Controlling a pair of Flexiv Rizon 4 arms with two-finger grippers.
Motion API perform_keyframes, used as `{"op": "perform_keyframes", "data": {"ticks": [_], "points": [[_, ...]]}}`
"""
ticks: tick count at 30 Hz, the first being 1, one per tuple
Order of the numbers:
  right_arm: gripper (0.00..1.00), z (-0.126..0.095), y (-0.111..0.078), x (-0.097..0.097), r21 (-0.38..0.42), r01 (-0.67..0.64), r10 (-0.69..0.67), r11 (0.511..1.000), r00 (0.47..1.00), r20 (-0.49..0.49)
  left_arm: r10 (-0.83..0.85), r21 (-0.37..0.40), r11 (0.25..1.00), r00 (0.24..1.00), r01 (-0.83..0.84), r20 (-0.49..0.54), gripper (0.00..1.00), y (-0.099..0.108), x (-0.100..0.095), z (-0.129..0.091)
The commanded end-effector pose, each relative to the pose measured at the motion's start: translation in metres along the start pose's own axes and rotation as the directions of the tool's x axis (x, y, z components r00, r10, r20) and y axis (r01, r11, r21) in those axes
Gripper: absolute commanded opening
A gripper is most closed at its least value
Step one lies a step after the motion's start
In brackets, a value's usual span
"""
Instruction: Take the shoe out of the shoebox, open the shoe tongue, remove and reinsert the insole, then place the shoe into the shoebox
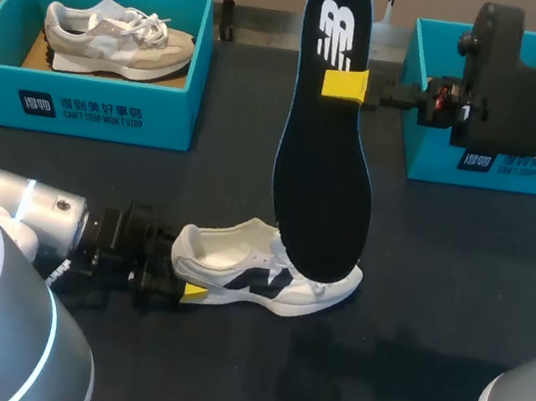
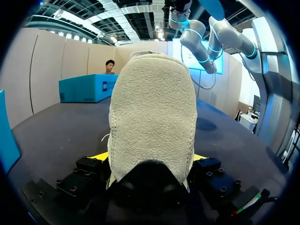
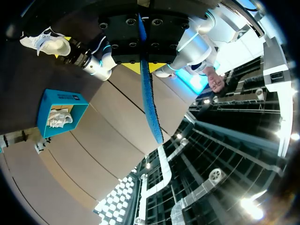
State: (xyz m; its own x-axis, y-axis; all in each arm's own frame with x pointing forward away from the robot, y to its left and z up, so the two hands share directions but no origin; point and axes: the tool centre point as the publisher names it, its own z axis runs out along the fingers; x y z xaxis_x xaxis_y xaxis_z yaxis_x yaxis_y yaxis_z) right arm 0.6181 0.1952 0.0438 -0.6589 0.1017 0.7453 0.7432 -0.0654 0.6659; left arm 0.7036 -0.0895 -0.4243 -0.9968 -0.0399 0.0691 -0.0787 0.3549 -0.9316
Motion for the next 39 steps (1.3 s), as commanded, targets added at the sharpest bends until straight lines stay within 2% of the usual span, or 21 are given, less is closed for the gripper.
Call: {"op": "perform_keyframes", "data": {"ticks": [1,11,23,32,39], "points": [[0.00,0.004,-0.001,0.001,-0.005,0.000,0.000,1.000,1.000,0.001,-0.010,-0.035,0.999,0.999,0.009,-0.032,1.00,-0.002,0.002,-0.009],[0.00,0.004,-0.001,0.001,-0.005,0.000,0.000,1.000,1.000,0.001,-0.015,-0.137,0.991,1.000,0.013,-0.016,1.00,-0.004,0.003,-0.029],[0.00,0.004,-0.001,0.001,-0.005,0.000,0.000,1.000,1.000,0.001,-0.057,-0.355,0.934,0.998,0.048,-0.015,1.00,-0.009,-0.002,-0.057],[0.00,0.004,-0.001,0.001,-0.005,0.000,0.000,1.000,1.000,0.001,-0.077,-0.527,0.848,0.996,0.043,-0.043,1.00,-0.010,-0.001,-0.071],[0.00,0.004,-0.001,0.001,-0.005,0.000,0.000,1.000,1.000,0.001,-0.077,-0.527,0.848,0.996,0.043,-0.043,1.00,-0.010,-0.001,-0.071]]}}
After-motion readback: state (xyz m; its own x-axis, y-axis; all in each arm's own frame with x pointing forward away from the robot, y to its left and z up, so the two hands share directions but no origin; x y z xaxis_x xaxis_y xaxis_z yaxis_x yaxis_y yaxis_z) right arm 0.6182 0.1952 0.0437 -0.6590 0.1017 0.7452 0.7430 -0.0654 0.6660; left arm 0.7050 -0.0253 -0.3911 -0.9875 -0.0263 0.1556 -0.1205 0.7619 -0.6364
